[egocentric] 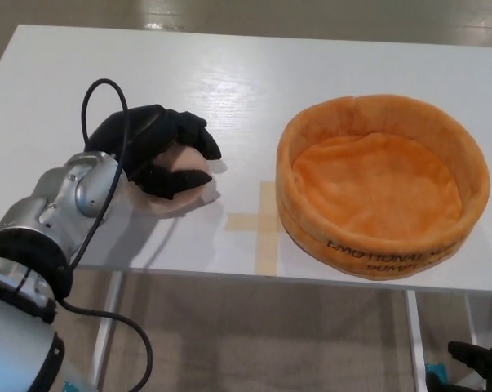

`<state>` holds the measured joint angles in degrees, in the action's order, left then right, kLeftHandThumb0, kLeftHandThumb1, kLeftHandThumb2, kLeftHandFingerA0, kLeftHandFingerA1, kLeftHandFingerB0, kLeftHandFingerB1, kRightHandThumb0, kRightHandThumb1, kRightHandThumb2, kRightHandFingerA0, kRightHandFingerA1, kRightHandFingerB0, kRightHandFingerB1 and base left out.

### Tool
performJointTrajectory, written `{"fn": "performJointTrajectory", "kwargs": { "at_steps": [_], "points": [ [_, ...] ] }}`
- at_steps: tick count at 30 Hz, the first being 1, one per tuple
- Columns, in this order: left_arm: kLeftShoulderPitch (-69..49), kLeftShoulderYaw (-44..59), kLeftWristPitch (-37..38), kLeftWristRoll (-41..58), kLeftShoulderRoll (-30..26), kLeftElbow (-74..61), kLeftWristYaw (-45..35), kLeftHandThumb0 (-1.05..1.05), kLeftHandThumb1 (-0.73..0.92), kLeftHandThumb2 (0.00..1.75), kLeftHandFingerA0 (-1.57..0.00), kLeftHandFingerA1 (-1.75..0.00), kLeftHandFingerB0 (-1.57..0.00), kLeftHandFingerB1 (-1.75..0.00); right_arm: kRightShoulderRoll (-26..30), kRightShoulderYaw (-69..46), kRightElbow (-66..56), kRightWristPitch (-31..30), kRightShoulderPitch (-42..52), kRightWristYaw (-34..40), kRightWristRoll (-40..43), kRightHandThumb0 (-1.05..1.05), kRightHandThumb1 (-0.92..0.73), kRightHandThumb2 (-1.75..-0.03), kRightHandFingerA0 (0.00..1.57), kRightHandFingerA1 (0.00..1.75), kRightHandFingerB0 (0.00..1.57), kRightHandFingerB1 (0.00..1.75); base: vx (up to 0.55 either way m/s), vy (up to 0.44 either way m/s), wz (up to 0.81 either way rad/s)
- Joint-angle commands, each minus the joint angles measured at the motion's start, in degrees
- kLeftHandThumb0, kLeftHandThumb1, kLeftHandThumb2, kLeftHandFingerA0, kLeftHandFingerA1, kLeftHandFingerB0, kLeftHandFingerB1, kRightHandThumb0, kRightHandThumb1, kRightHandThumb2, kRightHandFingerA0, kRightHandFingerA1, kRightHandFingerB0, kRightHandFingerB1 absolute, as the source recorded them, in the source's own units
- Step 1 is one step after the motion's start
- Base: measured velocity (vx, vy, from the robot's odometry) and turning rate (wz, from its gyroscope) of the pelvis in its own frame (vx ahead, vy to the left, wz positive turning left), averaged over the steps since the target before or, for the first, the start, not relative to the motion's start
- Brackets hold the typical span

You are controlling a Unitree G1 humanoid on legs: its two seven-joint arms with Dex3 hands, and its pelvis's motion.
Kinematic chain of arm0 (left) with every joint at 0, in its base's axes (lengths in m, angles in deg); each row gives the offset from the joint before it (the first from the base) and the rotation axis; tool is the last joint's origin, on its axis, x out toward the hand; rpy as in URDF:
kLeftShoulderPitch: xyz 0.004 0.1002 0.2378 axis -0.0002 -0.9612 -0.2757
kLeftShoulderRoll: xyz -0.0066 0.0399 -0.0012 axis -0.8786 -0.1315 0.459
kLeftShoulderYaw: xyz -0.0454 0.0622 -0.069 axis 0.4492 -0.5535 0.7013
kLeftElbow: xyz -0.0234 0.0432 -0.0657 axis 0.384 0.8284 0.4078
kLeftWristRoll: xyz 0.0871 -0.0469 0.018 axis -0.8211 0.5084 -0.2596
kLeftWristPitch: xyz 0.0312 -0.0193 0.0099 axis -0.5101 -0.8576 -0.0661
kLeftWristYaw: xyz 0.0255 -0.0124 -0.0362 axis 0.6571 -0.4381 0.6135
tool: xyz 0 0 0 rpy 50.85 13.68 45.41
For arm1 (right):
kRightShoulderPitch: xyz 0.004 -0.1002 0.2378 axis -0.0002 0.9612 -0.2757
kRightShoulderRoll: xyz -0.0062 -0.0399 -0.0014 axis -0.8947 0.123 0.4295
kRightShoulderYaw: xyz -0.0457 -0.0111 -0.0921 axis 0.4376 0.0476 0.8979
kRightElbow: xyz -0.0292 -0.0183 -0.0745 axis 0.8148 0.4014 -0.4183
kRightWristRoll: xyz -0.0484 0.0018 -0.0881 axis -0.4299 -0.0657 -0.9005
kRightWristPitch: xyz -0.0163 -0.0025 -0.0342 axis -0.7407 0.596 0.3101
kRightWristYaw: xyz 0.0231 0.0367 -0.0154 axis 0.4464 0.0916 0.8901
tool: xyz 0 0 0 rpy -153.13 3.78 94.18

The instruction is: Use the left hand to pick up the pink round toy on the left and place it inside the orange plate on the desk.

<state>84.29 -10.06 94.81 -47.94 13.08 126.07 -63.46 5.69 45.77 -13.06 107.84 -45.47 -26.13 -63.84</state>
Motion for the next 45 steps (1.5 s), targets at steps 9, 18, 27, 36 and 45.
{"fn": "performJointTrajectory", "kwargs": {
  "at_steps": [9, 18, 27, 36, 45],
  "points": [
    [3.9, 5.26, 7.11, 1.93, -0.69, -3.96, 0.97, -0.23, 0.8, 0.67, -0.75, -1.57, -0.79, -0.82, -0.01, 0.27, 0.21, -0.19, -0.21, -0.16, 0.32, -0.35, -0.33, -1.01, 0.49, 0.87, 0.39, 0.8, 0.0, 0.0, 0.0],
    [8.84, 7.12, 8.85, 2.21, 1.5, -9.17, -1.43, -0.28, 0.77, 0.69, -0.81, -1.51, -0.82, -0.75, -0.3, 0.38, 0.15, 0.31, -0.35, 0.29, 0.24, -0.33, -0.3, -1.01, 0.43, 1.09, 0.33, 1.0, 0.0, 0.0, 0.0],
    [11.7, 5.11, 4.65, -0.28, 7.84, -15.14, -1.79, -0.28, 0.75, 0.67, -0.85, -1.48, -0.94, -0.67, -0.5, 0.44, 0.16, -0.04, -0.81, 0.41, 0.33, -0.36, -0.32, -1.01, 0.52, 0.9, 0.43, 0.83, 0.0, 0.0, 0.0],
    [12.33, 2.12, 2.56, -2.04, 16.55, -14.89, 0.07, -0.19, 0.76, 0.68, -0.85, -1.51, -0.92, -0.78, -0.88, 0.31, 0.23, 0.11, -0.74, 0.0, 0.57, -0.3, -0.32, -0.99, 0.47, 1.1, 0.35, 0.97, 0.0, 0.0, 0.0],
    [12.58, -0.14, 3.34, -3.05, 22.06, -10.27, -0.11, -0.27, 0.79, 0.68, -0.79, -1.56, -0.85, -0.93, -1.16, 0.19, 0.2, 0.13, -1.06, -0.13, 0.79, -0.31, -0.35, -0.96, 0.43, 1.07, 0.34, 0.97, 0.0, 0.0, 0.0]
  ]
}}
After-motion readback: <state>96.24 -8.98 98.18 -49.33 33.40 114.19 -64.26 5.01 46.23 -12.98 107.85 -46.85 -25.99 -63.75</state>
